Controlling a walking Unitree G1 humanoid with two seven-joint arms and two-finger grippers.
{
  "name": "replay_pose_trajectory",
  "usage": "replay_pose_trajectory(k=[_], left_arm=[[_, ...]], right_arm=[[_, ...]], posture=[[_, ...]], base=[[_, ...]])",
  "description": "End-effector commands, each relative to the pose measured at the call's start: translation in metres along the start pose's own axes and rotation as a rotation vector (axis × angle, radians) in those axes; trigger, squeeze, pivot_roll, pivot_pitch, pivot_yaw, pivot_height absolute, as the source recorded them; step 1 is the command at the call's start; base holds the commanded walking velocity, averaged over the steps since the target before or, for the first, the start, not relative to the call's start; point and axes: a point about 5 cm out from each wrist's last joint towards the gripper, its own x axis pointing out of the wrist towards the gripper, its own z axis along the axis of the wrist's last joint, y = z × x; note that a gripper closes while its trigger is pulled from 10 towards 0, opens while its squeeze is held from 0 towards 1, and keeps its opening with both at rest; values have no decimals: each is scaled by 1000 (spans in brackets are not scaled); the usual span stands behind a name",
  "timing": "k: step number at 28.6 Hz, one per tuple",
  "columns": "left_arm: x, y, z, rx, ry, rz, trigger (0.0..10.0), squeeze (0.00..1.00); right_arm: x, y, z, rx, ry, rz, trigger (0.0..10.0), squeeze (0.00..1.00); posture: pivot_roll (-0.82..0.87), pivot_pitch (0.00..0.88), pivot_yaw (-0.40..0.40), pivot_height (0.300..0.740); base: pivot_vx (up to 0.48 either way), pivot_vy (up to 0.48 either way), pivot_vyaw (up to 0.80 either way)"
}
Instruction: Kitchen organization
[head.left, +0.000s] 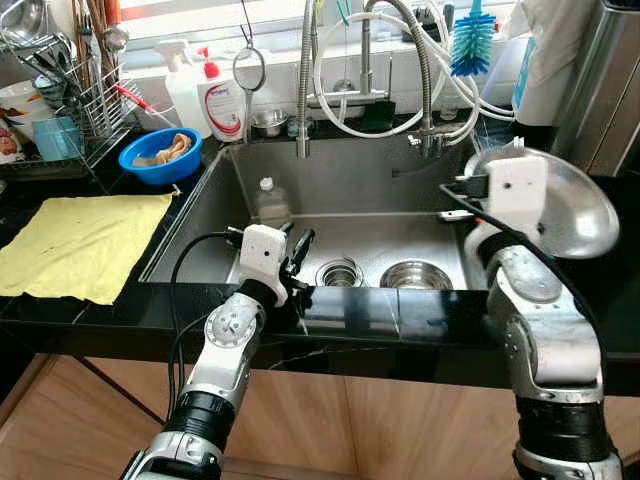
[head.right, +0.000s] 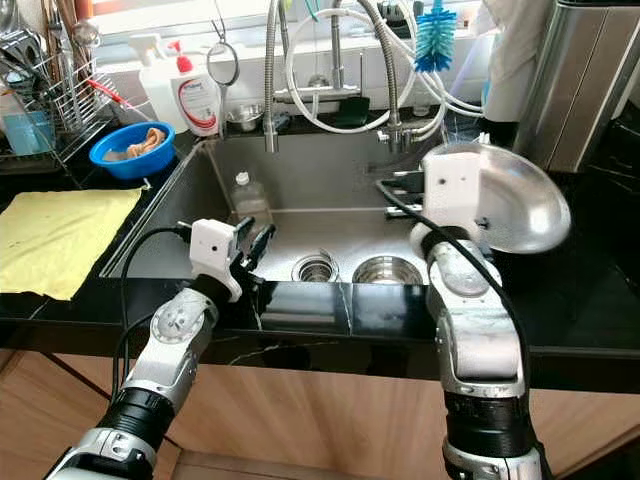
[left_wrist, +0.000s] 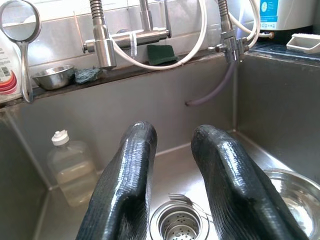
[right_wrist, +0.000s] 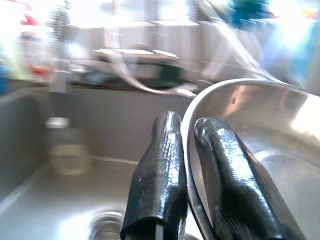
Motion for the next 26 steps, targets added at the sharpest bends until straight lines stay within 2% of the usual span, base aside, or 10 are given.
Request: replay_pose_trajectory(k=[1, 3, 7, 10, 12, 14, 15, 21, 24, 26], left_arm=[[1, 7, 1, 0, 7, 23, 10000, 0], [0, 8, 1, 1, 7, 28, 10000, 0], [0, 8, 0, 1, 8, 30, 10000, 0], [0, 8, 1, 3, 5, 35, 10000, 0], [0, 9, 1, 3, 5, 36, 10000, 0], [0, 8, 1, 3, 4, 36, 10000, 0], [1, 8, 1, 3, 3, 37, 10000, 0], [1, 8, 2, 4, 1, 41, 10000, 0], [1, 10, 3, 7, -4, 46, 10000, 0], [2, 11, 4, 9, -7, 48, 10000, 0]], right_arm=[[-4, 16, 12, 3, -80, 130, 10000, 0], [-8, 28, 8, 37, -81, 268, 10000, 0], [-10, 32, 6, 59, -79, 312, 10000, 0], [-16, 38, -5, 236, -75, 478, 10000, 0], [-15, 37, -7, 258, -71, 485, 10000, 0], [-15, 37, -8, 312, -86, 523, 10000, 0], [-14, 35, -9, 370, -97, 547, 10000, 0], [-4, 22, -24, 456, -64, 510, 10000, 0], [8, 13, -37, 438, 4, 415, 10000, 0], [13, 12, -37, 443, -1, 399, 10000, 0]], posture=[[-242, 0, 125, 740], [-240, 0, 122, 740], [-240, 0, 122, 740], [-239, 0, 125, 740], [-240, 0, 126, 740], [-240, 0, 124, 740], [-235, 0, 124, 740], [-231, 0, 122, 740], [-228, 0, 124, 740], [-229, 0, 125, 740]], base=[[0, 0, 0], [0, 0, 0], [0, 0, 0], [0, 0, 0], [0, 0, 0], [0, 0, 0], [0, 0, 0], [0, 0, 0], [0, 0, 0], [0, 0, 0]])
